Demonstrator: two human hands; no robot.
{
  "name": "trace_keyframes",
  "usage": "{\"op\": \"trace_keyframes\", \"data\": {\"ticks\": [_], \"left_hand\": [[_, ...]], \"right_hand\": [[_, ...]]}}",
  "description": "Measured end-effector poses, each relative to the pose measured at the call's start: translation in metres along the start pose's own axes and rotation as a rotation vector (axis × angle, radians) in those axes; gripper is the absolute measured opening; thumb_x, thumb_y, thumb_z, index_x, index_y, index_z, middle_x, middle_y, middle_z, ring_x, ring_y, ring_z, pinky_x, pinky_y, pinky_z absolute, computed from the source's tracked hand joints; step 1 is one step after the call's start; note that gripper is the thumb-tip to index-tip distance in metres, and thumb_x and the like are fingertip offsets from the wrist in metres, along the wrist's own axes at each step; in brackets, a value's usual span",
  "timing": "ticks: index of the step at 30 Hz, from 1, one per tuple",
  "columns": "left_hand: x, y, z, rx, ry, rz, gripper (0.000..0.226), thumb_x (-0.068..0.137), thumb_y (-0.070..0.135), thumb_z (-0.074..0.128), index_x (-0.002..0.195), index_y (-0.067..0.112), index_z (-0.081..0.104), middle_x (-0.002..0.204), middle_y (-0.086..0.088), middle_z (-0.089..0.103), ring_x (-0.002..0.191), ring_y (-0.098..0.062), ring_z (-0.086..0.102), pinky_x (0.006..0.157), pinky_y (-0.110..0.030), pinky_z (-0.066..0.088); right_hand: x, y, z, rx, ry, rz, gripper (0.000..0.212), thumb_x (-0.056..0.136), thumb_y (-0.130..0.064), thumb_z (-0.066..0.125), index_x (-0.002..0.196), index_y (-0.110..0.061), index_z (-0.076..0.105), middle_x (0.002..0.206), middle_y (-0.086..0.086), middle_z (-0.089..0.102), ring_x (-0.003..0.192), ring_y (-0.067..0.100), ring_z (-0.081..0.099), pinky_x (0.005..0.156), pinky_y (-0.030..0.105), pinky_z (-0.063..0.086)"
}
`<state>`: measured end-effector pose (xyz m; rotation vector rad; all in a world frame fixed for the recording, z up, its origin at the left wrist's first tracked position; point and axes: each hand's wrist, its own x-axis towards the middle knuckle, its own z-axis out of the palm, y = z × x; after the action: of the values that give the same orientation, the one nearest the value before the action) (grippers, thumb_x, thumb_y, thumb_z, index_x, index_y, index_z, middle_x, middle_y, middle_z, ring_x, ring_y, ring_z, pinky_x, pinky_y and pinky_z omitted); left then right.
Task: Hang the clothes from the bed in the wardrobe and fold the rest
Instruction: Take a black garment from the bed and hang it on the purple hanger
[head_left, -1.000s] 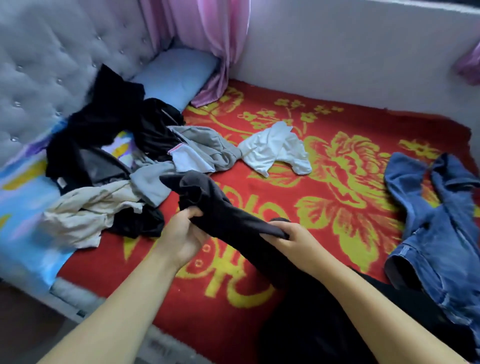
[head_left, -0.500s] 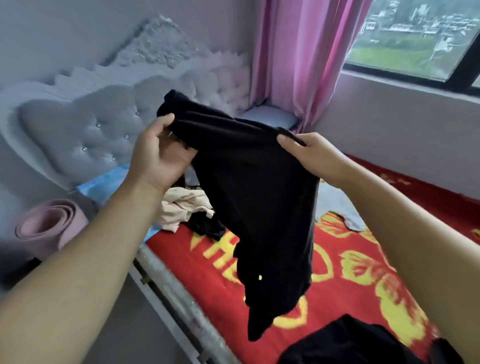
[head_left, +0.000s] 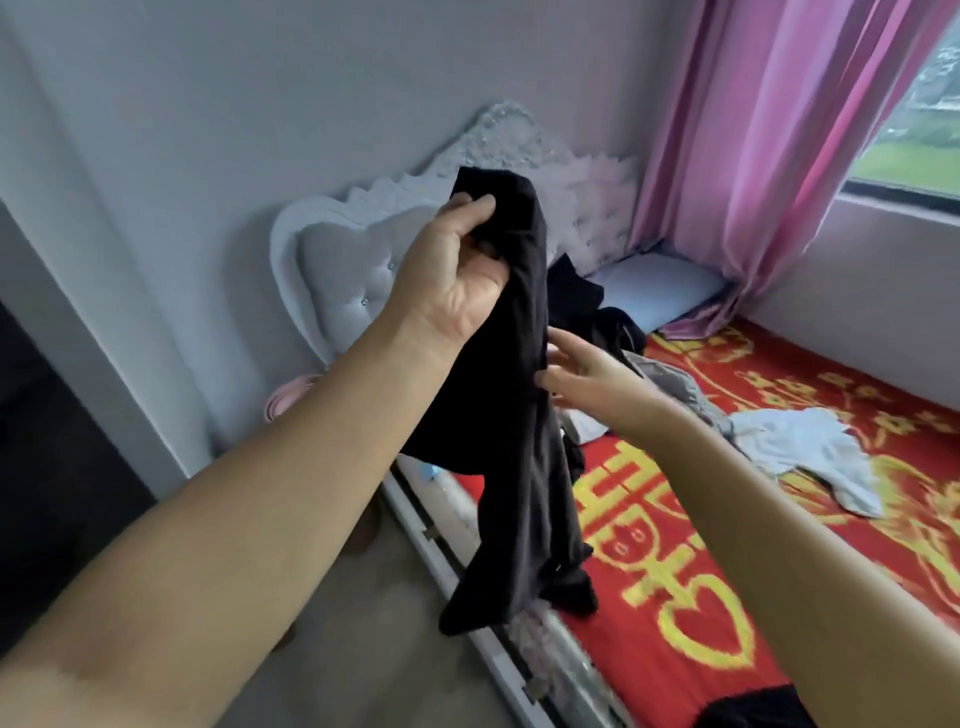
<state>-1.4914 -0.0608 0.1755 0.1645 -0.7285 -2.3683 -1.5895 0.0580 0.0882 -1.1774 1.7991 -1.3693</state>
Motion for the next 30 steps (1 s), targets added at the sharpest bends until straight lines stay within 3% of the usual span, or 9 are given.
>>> {"op": "trace_keyframes", "data": {"ticks": [3,7,9,11,16,19,23,26,30], "left_hand": [[-0.02,0.02,0.0,0.054,-0.007,0.026,0.028,0.091,-0.007,0.048,0.071,0.013,0.049,0.063,-0.009,0.065,0.058,-0.018,0.065,0.067,-0.033,0.054],[-0.037,0.059,0.003,0.111,-0.003,0.141,0.029,0.091,-0.009,0.047,0.071,0.013,0.05,0.054,-0.005,0.064,0.051,-0.015,0.063,0.061,-0.027,0.054],[-0.04,0.089,-0.008,0.062,0.028,0.215,0.029,0.09,-0.011,0.048,0.071,0.011,0.051,0.058,-0.008,0.064,0.062,-0.019,0.063,0.079,-0.033,0.054],[-0.043,0.119,-0.023,0.013,0.032,0.273,0.027,0.089,-0.012,0.049,0.072,0.009,0.053,0.066,-0.011,0.065,0.074,-0.023,0.062,0.098,-0.04,0.047],[-0.054,0.158,-0.051,0.08,0.106,0.414,0.025,0.089,-0.01,0.052,0.075,0.01,0.055,0.08,-0.012,0.064,0.082,-0.026,0.062,0.101,-0.045,0.045],[-0.058,0.176,-0.079,0.169,0.208,0.492,0.024,0.089,-0.008,0.053,0.076,0.013,0.055,0.087,-0.009,0.063,0.091,-0.026,0.061,0.096,-0.045,0.048],[-0.065,0.213,-0.125,0.245,0.419,0.613,0.023,0.088,-0.001,0.057,0.077,0.019,0.056,0.093,-0.004,0.066,0.095,-0.023,0.063,0.086,-0.042,0.053],[-0.069,0.234,-0.163,0.234,0.586,0.716,0.02,0.083,-0.002,0.062,0.076,0.017,0.061,0.096,-0.009,0.067,0.095,-0.027,0.064,0.093,-0.051,0.051],[-0.071,0.242,-0.189,0.214,0.689,0.756,0.019,0.079,-0.003,0.064,0.076,0.016,0.064,0.092,-0.009,0.067,0.089,-0.026,0.065,0.094,-0.05,0.05]], "right_hand": [[-0.001,-0.003,0.066,-0.117,0.016,-0.012,0.045,0.091,-0.018,0.062,0.132,-0.019,0.044,0.115,-0.005,0.061,0.106,0.008,0.058,0.089,0.02,0.048],[0.019,0.003,0.115,-0.43,0.302,0.146,0.019,0.093,-0.02,0.049,0.107,-0.01,0.058,0.092,0.008,0.063,0.085,0.024,0.059,0.061,0.027,0.036],[0.023,0.013,0.119,-0.45,0.329,0.212,0.013,0.092,-0.014,0.047,0.088,-0.009,0.058,0.079,0.008,0.059,0.072,0.023,0.055,0.053,0.027,0.03],[0.024,0.026,0.118,-0.472,0.371,0.24,0.014,0.089,-0.009,0.048,0.086,-0.003,0.061,0.086,0.018,0.065,0.085,0.031,0.061,0.059,0.028,0.028],[0.039,0.053,0.106,-0.46,0.371,0.212,0.022,0.087,0.001,0.045,0.097,-0.004,0.063,0.089,0.018,0.064,0.088,0.03,0.059,0.067,0.029,0.034],[0.055,0.054,0.096,-0.447,0.318,0.23,0.017,0.091,-0.002,0.04,0.092,-0.005,0.058,0.084,0.016,0.059,0.081,0.028,0.054,0.066,0.029,0.033],[0.062,0.037,0.085,-0.429,0.151,0.101,0.025,0.099,-0.027,0.046,0.078,-0.016,0.055,0.067,-0.003,0.053,0.074,0.02,0.052,0.062,0.028,0.035],[0.06,0.018,0.075,-0.476,-0.055,0.008,0.029,0.091,-0.051,0.053,0.094,-0.023,0.061,0.079,-0.01,0.06,0.078,0.011,0.057,0.071,0.026,0.043],[0.071,0.001,0.073,-1.121,-0.309,-0.07,0.053,0.078,-0.055,0.064,0.122,-0.029,0.049,0.107,-0.002,0.063,0.098,0.021,0.058,0.083,0.034,0.046]]}}
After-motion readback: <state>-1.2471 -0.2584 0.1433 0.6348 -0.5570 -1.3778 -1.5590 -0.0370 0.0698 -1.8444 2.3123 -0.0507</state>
